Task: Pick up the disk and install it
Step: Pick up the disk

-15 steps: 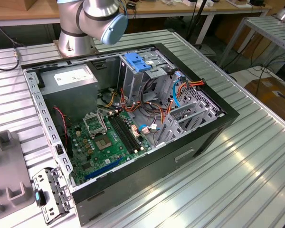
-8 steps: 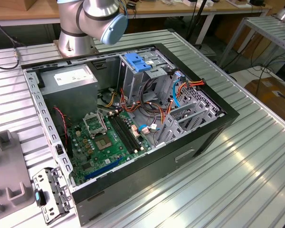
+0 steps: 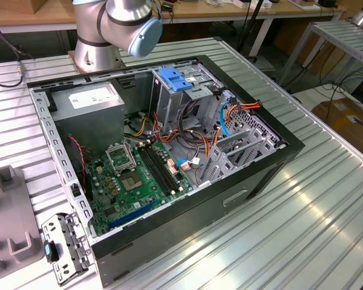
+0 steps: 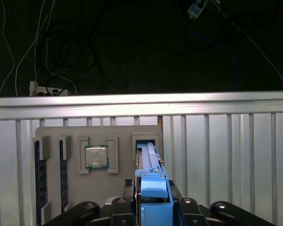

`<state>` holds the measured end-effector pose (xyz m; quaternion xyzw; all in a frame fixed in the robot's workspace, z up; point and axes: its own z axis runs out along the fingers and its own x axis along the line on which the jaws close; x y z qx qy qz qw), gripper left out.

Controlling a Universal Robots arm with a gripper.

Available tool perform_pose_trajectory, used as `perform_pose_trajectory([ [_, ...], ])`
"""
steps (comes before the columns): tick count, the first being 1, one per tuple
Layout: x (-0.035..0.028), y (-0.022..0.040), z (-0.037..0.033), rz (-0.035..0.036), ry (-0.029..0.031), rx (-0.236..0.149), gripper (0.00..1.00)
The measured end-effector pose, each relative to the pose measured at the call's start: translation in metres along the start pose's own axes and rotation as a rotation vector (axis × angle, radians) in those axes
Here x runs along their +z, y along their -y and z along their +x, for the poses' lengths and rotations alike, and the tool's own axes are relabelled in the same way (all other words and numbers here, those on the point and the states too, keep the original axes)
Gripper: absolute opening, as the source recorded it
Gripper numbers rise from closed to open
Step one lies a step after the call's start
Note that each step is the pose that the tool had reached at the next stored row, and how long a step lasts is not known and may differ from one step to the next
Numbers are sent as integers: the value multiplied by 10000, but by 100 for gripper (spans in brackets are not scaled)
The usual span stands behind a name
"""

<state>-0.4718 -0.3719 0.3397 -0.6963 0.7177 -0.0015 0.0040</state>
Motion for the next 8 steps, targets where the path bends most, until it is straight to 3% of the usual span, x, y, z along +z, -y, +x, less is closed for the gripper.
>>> perform_pose_trajectory([
  [8,-45,0,0,-1,0,0,37],
])
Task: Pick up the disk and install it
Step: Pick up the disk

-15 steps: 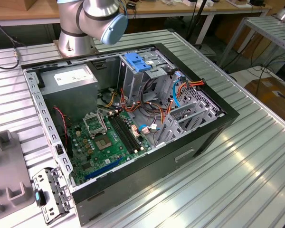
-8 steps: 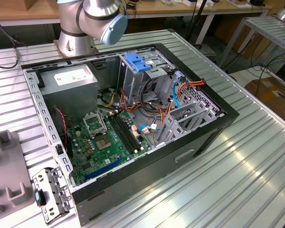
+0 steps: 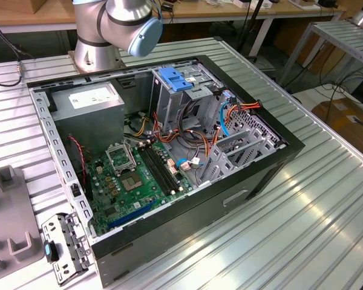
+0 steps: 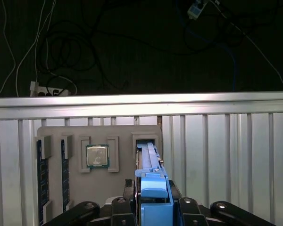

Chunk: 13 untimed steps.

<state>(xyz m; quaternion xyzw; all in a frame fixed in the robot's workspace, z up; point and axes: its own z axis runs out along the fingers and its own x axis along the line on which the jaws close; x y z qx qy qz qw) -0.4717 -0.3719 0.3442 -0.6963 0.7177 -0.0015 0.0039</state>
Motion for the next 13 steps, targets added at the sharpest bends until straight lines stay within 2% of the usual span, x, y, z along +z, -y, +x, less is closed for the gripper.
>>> perform_pose_trajectory([
  [7,-2,0,0,0,0,0,37],
  [13,-70,1,0,1,0,0,37],
])
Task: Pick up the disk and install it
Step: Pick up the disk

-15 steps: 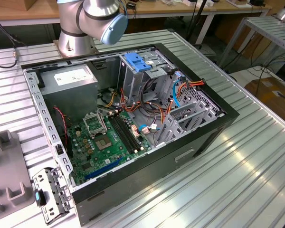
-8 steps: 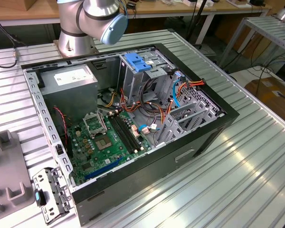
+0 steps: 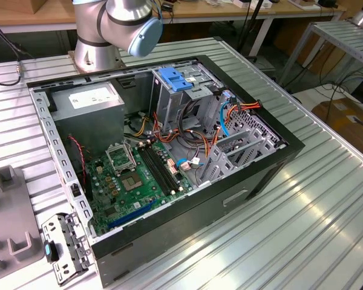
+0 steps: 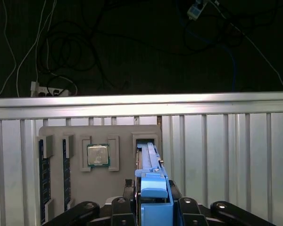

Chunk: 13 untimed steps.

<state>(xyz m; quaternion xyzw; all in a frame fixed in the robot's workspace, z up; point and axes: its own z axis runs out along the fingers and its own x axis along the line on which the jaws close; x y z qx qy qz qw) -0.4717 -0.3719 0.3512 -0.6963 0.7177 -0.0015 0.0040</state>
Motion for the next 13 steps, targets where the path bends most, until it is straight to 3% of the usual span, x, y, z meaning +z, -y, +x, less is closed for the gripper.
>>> perform_pose_trajectory([
  [13,-115,1,0,0,0,0,37],
])
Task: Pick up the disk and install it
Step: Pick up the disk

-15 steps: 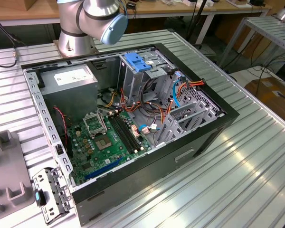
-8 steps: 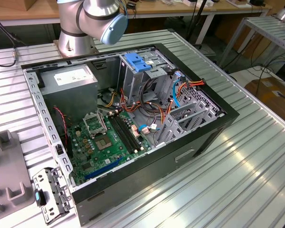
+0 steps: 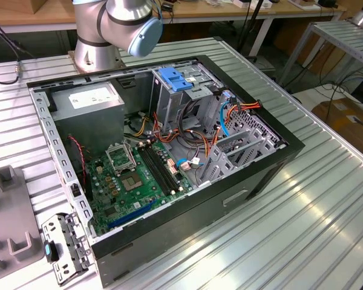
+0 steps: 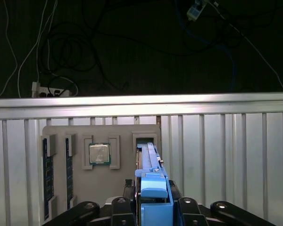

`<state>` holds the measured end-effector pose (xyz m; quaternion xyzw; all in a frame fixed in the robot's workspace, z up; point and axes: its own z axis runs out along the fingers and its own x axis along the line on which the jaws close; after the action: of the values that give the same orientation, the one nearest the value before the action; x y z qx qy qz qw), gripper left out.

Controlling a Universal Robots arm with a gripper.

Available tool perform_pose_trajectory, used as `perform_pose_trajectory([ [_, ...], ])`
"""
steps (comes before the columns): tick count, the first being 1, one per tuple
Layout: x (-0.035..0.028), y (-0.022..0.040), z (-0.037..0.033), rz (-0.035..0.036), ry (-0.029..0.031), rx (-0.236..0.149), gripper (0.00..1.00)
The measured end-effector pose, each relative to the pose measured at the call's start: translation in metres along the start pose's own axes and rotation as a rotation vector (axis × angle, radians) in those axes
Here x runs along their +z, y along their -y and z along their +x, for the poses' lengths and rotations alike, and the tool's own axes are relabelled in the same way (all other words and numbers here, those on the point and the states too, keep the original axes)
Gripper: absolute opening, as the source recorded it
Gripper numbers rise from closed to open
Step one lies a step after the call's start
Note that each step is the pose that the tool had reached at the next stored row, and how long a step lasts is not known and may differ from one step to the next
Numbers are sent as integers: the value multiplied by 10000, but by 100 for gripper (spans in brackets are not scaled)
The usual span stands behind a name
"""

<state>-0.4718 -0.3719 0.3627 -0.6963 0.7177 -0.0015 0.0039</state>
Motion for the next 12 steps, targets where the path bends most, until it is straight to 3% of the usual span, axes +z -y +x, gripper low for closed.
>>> perform_pose_trajectory([
  [12,-85,1,0,-2,34,0,37],
])
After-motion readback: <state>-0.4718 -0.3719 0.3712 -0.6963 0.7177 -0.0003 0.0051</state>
